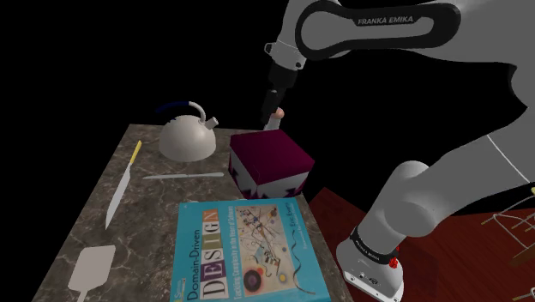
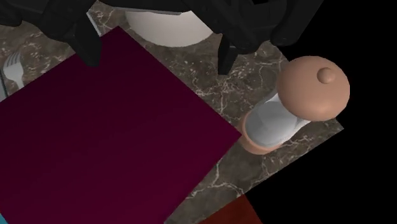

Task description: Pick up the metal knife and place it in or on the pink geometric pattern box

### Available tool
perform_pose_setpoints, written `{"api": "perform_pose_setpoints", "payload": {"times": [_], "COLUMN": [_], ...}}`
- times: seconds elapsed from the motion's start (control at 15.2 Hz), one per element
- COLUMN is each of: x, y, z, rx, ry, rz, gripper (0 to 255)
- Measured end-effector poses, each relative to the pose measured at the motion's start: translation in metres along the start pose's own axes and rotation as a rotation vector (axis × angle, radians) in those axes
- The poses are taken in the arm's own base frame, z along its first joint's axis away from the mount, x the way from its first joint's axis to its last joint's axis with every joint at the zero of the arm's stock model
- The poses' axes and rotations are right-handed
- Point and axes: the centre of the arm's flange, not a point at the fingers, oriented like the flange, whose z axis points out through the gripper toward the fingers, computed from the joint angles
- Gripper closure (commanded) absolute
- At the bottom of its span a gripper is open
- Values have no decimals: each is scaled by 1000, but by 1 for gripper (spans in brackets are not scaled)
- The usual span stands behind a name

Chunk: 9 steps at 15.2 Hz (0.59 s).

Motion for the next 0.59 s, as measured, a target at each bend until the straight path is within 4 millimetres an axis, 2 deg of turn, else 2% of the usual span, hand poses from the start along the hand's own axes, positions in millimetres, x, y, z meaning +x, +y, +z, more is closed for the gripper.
{"api": "perform_pose_setpoints", "payload": {"times": [0.59], "x": [80], "y": [-48], "z": [68], "rx": [1], "ry": [-4], "rz": [-230], "gripper": [0]}}
